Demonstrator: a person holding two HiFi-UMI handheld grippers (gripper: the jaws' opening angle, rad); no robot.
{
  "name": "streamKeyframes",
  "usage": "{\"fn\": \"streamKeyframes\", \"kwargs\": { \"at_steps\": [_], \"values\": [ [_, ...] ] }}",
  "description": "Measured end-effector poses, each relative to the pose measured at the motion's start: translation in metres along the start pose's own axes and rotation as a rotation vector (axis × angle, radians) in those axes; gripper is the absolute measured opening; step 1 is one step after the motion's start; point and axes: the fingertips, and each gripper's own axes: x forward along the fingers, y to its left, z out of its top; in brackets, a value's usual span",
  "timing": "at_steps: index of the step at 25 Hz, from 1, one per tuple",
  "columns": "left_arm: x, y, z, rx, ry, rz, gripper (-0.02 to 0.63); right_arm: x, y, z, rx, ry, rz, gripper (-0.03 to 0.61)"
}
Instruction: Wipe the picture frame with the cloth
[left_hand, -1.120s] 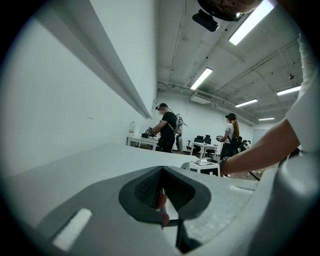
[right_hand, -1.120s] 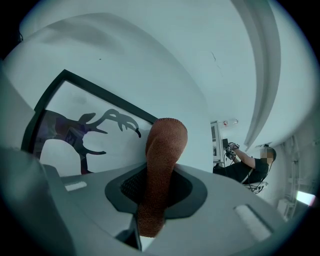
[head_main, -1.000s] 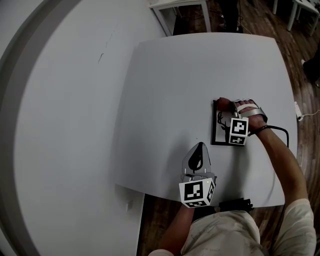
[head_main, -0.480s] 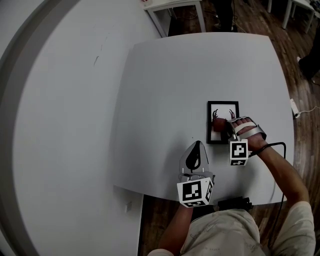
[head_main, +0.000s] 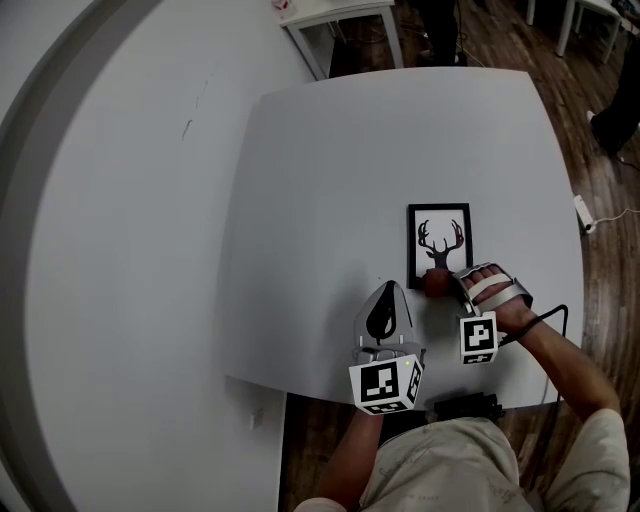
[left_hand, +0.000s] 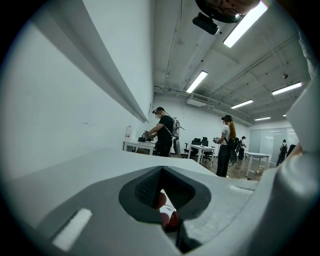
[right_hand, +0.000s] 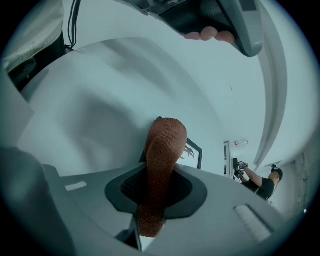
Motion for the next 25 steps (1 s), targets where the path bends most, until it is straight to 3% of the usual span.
{"fn": "streamKeyframes", "kwargs": {
  "at_steps": [9,16,21,25],
  "values": [
    [-0.001,-0.002,0.001,-0.003,-0.001,-0.006,0.000,-0.005,-0.010,-0.005,0.027,-0.009,-0.026,0.097],
    [-0.005,-0.003,0.002,-0.018,-0.003,-0.011,0.000,0.030,-0.078,-0.069,0.099,0.091,-0.109,0.097],
    [-0.010,-0.004,-0.005,-0.022,0.016,-0.010,0.000,0.071,-0.111,-0.099,0.077,0.148,-0.099,0.098],
    [-0.014,-0.004,-0.010,-0.021,0.032,-0.003,0.000,0.090,-0.117,-0.114,0.130,0.202,-0.066,0.098]
  ]
}}
